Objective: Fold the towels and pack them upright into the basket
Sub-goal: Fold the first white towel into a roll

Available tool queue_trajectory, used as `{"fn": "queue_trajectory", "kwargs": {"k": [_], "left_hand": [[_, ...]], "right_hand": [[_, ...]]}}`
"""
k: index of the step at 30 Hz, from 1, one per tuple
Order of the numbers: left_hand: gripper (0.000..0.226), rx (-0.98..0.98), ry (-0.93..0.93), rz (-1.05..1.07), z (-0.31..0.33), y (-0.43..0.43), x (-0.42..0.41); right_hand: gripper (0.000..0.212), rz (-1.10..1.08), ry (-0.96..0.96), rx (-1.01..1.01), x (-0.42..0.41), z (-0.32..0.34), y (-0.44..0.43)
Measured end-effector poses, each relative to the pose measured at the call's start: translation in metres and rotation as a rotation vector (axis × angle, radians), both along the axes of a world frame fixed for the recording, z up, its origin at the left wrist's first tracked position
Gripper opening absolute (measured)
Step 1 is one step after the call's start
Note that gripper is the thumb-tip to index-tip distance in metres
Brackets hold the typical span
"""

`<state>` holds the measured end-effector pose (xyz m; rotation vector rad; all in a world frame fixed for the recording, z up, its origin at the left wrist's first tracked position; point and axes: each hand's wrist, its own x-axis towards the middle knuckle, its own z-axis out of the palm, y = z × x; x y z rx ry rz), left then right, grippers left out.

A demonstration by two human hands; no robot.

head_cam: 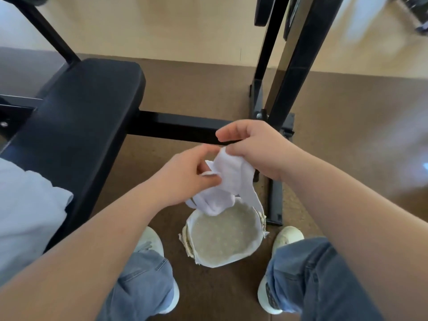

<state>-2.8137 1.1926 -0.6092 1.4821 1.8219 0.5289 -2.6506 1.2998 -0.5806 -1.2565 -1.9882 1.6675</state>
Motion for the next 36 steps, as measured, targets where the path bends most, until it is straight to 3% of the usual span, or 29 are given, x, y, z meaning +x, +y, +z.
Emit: {"fn": "queue_trajectory", "kwargs": {"k": [4,9,12,15,18,21,23,29,33,36], "left_hand": [[0.056,0.024,0.107,-0.006,-0.007,0.001,0.001],[0.115,0.132,0.238,0.032,-0.014,0.006,-0.002],[0.125,0.206,0.425,0.029,-0.014,-0.001,-0.002],[0.106,0.309,0.468,0.096,-0.011,-0.002,0.0],[0.054,0.4,0.385,0.128,-0.009,-0.001,-0.002],[0.018,0.377,0.216,0.152,-0.008,-0.003,-0.006],[0.013,0.341,0.13,0.168,-0.007,-0.004,-0.007],[0.019,0.215,-0.053,0.198,-0.003,-0.004,0.0],[0.022,0.123,-0.203,0.218,0.0,-0.008,0.011],[0.016,0.076,-0.359,0.215,0.007,-0.012,0.016]], "right_hand": [[0.036,-0.093,0.13,-0.185,-0.007,0.003,0.003],[0.038,-0.162,0.164,-0.219,-0.014,0.004,0.001],[0.036,-0.182,0.208,-0.314,-0.017,0.006,-0.001],[0.035,-0.181,0.228,-0.394,-0.018,0.01,-0.005],[0.035,-0.192,0.241,-0.408,-0.015,0.012,-0.009],[0.036,-0.097,0.064,-0.116,-0.007,0.008,-0.013],[0.037,-0.022,-0.079,0.153,-0.003,0.004,-0.015],[0.046,0.301,-0.336,0.511,0.014,-0.002,-0.03],[0.078,0.301,-0.339,0.539,0.026,-0.01,-0.043],[0.068,0.243,-0.29,0.692,0.025,-0.017,-0.052]]}}
